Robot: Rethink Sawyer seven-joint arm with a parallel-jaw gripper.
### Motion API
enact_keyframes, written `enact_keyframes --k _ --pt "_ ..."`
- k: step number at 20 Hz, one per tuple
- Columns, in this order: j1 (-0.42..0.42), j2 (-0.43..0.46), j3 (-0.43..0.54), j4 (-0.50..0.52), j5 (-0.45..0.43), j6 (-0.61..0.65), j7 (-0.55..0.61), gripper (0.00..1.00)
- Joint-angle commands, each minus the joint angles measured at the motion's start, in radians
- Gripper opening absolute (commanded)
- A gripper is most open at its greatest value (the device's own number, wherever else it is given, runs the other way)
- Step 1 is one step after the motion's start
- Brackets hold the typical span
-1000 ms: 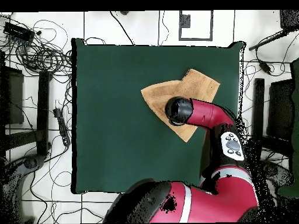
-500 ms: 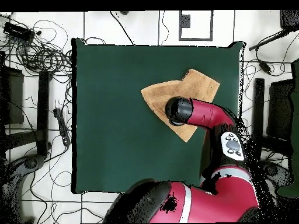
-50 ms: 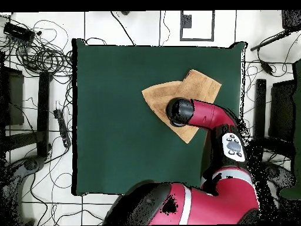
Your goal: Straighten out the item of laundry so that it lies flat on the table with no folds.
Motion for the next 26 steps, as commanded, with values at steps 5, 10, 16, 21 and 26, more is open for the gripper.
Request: enact_keyframes --k 5,10,16,21,26 --pt "0.06 0.273 0.089 -0.27 -0.036 -0.071 0.053 1.0" --pt "0.064 0.286 0.083 -0.305 -0.027 -0.016 0.091 1.0" --pt "0.06 0.288 0.094 -0.311 -0.049 -0.028 0.093 1.0" --pt "0.052 0.277 0.105 -0.277 -0.073 -0.069 0.076 1.0" --pt "0.047 0.236 0.103 -0.182 -0.081 -0.063 0.075 1.0"
